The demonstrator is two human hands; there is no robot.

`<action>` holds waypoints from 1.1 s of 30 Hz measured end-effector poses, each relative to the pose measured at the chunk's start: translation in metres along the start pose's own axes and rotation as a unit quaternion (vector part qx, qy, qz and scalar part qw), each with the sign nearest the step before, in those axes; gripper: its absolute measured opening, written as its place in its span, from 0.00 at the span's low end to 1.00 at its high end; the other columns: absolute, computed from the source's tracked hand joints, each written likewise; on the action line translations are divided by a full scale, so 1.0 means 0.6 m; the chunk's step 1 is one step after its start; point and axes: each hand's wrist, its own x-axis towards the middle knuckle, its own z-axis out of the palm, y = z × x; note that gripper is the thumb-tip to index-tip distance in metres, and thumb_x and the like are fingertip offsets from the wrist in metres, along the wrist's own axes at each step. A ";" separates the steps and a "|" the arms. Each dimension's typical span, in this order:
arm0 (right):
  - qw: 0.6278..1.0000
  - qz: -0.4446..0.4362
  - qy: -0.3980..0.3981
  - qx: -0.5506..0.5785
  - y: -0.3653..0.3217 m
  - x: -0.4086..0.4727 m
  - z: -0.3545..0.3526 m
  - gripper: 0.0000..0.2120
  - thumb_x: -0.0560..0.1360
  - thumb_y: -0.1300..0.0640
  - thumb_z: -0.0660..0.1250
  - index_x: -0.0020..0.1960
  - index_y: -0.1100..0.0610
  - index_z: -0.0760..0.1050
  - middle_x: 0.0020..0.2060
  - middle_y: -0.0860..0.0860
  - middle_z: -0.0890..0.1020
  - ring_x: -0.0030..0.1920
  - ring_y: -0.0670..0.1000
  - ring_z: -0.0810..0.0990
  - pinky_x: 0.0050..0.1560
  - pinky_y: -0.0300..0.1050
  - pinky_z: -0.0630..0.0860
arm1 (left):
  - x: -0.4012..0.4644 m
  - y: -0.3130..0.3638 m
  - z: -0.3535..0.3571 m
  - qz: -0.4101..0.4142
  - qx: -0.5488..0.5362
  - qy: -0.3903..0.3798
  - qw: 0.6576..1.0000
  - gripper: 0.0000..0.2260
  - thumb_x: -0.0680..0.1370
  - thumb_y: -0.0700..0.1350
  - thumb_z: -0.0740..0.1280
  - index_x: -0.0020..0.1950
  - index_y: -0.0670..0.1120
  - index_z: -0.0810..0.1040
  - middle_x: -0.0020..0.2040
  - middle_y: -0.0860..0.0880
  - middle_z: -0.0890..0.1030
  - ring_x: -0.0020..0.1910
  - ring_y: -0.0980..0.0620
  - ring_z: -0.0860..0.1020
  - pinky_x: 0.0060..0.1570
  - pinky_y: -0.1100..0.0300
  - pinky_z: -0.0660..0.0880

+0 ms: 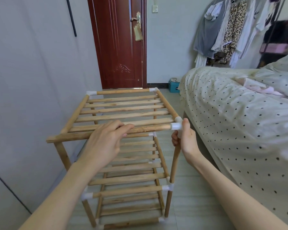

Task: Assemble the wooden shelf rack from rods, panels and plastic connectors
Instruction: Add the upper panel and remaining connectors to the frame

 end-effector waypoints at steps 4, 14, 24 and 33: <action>1.000 -0.017 -0.003 -0.002 0.000 -0.014 -0.004 0.27 0.81 0.44 0.44 0.32 0.59 0.66 0.24 0.53 0.67 0.23 0.44 0.66 0.25 0.33 0.66 | -0.008 0.004 -0.004 0.002 -0.019 -0.008 1.000 0.19 0.72 0.30 0.69 0.60 0.43 0.79 0.45 0.47 0.79 0.40 0.47 0.77 0.34 0.57 0.71; 1.000 -0.023 -0.014 0.013 0.005 -0.027 -0.006 0.26 0.82 0.45 0.44 0.35 0.59 0.67 0.24 0.52 0.66 0.25 0.47 0.65 0.26 0.35 0.66 | -0.005 0.022 -0.005 0.018 -0.014 -0.028 0.999 0.13 0.76 0.40 0.67 0.61 0.45 0.79 0.46 0.49 0.79 0.42 0.50 0.78 0.36 0.59 0.74; 0.995 0.029 0.042 0.081 -0.009 -0.035 -0.006 0.16 0.76 0.51 0.48 0.30 0.54 0.57 0.23 0.51 0.60 0.23 0.47 0.57 0.22 0.38 0.56 | 0.032 0.051 -0.005 0.031 0.035 -0.031 0.998 0.16 0.79 0.53 0.58 0.63 0.52 0.77 0.44 0.55 0.80 0.38 0.52 0.79 0.26 0.67 0.52; 0.995 0.029 0.062 0.073 -0.010 -0.013 -0.002 0.20 0.79 0.53 0.48 0.29 0.55 0.58 0.20 0.49 0.62 0.21 0.45 0.58 0.20 0.37 0.58 | 0.049 0.058 0.010 -0.034 0.036 -0.080 0.996 0.16 0.81 0.56 0.53 0.65 0.58 0.72 0.51 0.58 0.79 0.45 0.54 0.76 0.29 0.64 0.59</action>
